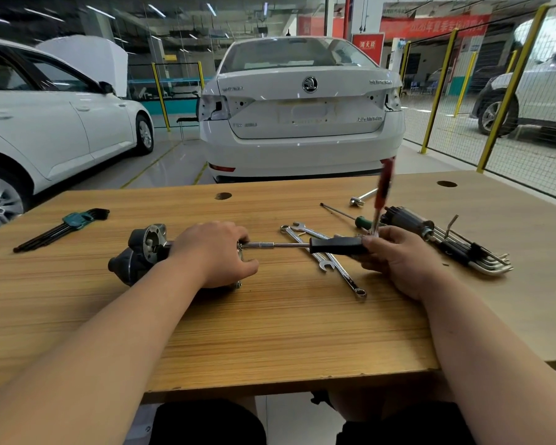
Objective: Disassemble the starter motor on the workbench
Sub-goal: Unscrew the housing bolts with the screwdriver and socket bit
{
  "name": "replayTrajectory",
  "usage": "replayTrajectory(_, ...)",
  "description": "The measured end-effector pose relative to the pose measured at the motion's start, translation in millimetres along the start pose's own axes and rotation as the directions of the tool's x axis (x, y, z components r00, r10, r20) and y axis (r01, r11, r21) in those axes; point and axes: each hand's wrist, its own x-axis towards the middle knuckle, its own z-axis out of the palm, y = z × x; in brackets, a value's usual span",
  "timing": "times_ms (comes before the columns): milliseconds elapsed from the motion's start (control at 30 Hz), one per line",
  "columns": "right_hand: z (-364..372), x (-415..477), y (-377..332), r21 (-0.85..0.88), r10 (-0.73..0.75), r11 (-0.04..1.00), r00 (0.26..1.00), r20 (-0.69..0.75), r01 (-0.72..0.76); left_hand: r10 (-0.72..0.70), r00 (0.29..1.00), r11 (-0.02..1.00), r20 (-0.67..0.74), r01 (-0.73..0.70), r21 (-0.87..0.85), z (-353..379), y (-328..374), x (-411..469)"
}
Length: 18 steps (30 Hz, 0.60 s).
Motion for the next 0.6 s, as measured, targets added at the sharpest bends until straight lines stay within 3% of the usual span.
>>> replayTrajectory(167,7.7,-2.2,-3.5,-0.229,-0.002,0.973,0.994,-0.114,-0.025,0.011,1.000,1.000,-0.012,-0.011,-0.009,-0.4,-0.8,-1.3)
replayTrajectory(400,5.4,-8.8,-4.2,-0.271,-0.100,0.959,0.994,-0.045,0.085,-0.001,1.000,0.999,-0.009,0.000,-0.032,-1.3,1.6,-1.9)
replayTrajectory(600,6.6,-9.7,-3.3,-0.174,-0.174,0.971,0.983,-0.057,0.162,0.001,0.998,0.999,0.057,-0.004,0.043,-3.4,2.2,0.5)
